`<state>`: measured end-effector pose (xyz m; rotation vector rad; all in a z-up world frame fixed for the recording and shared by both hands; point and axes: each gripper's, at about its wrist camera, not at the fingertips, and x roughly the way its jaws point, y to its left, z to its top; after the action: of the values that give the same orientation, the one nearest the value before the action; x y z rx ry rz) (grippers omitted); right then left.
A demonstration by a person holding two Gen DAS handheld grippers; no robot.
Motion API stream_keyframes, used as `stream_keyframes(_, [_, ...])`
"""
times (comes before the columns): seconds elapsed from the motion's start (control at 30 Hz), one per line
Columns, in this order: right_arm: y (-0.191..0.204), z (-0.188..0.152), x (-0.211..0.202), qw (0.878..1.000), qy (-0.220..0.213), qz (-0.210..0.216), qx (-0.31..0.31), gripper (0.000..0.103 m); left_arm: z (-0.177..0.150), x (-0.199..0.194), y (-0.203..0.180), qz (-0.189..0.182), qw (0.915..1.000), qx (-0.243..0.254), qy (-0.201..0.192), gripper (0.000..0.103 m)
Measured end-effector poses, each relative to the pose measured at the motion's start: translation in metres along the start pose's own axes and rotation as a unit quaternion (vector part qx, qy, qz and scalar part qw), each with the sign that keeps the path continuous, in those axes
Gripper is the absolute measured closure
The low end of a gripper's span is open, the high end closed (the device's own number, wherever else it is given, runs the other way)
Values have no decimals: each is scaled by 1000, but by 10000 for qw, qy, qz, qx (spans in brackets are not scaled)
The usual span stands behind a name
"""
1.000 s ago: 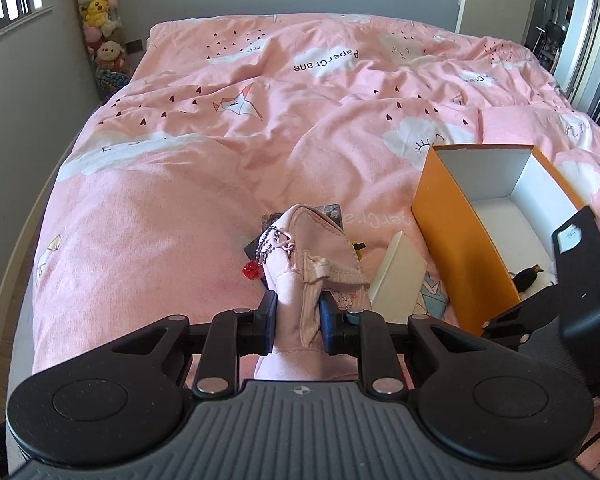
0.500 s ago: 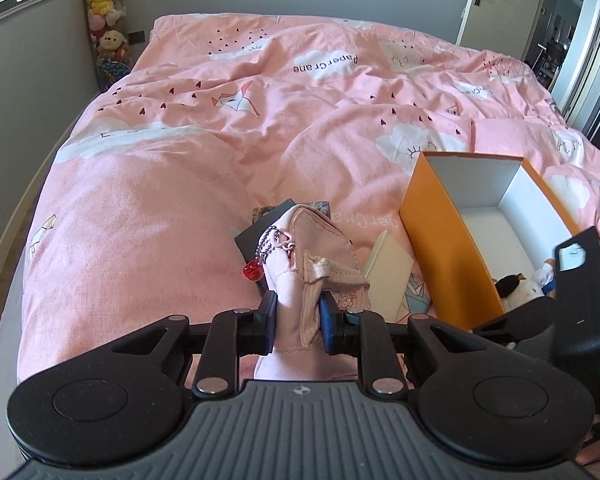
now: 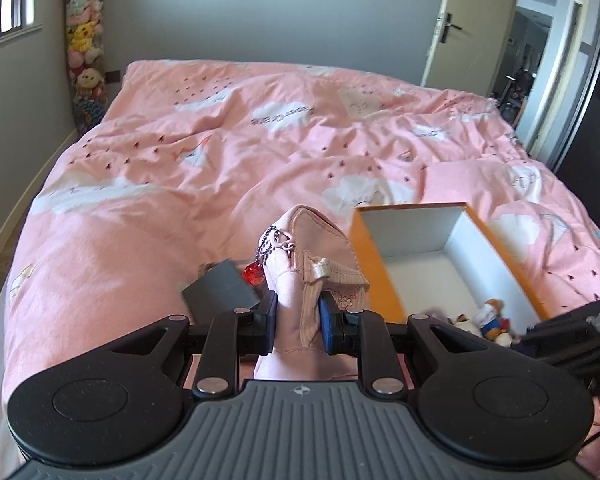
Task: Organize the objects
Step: 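Lower the pink bag and pink card into the orange box with both tools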
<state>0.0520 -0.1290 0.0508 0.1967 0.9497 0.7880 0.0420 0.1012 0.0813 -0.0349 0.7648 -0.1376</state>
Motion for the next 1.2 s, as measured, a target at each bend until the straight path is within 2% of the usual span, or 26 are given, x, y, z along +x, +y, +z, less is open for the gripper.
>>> stream_keyframes(0.2, [-33,-7,-54,9919,-915,-468,750,83,7,7,-42,-244,9992,303,-38,79])
stream_keyframes(0.37, [-72,-21,-63,9795,-1059,-524,1632,83,1,28,-86,-449,9952,828,255,79])
stream_keyframes(0.6, [-97,-34,-42,9713,-775,-356,2221,83,-22,61,-139,-165,9811,1799,694,79])
stream_keyframes(0.73, [-108,-39,-30,9680,-523,-452,2414,83,-33,76,-157,62,9726,2154,870,79])
stream_keyframes(1.0, [-120,-44,1,9693,68,-410,2424,83,-44,92,-170,157,9616,2455,1220,75])
stream_keyframes(1.2, [-125,-42,26,9704,446,-448,2329,83,-45,101,-166,-137,9627,2233,1518,70])
